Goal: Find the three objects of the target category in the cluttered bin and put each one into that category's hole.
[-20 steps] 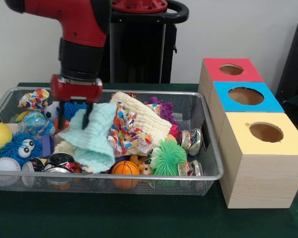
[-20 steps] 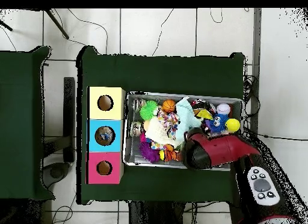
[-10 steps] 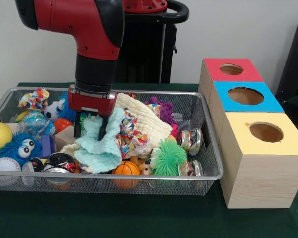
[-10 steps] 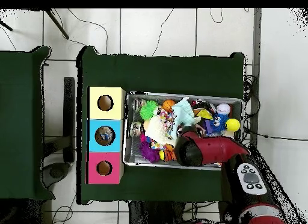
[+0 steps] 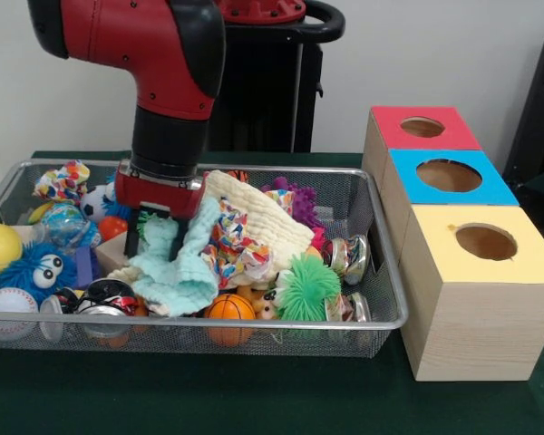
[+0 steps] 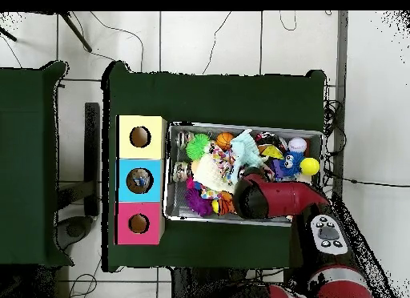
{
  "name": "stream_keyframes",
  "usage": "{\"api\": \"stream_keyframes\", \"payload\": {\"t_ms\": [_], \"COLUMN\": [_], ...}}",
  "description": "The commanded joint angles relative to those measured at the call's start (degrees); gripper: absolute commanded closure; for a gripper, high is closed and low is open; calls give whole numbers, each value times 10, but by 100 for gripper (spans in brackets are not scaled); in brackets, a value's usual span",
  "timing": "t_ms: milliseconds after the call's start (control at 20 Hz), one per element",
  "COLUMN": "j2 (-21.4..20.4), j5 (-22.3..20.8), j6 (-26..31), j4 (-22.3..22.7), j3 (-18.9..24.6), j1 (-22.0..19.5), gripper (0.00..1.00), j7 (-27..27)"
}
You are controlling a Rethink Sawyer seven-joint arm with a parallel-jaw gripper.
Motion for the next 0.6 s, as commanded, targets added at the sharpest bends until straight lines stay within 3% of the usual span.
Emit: {"api": "stream_keyframes", "payload": {"t_ms": [50, 400, 500, 600], "j2": [-37, -198, -221, -213], "j5": [24, 61, 46, 2], "j6": [63, 268, 297, 306], "j4": [94, 131, 129, 119], "j3": [34, 91, 114, 166], "j1": [-48, -114, -131, -162], "gripper": [0, 0, 0, 0], "j7": [39, -124, -183, -279]}}
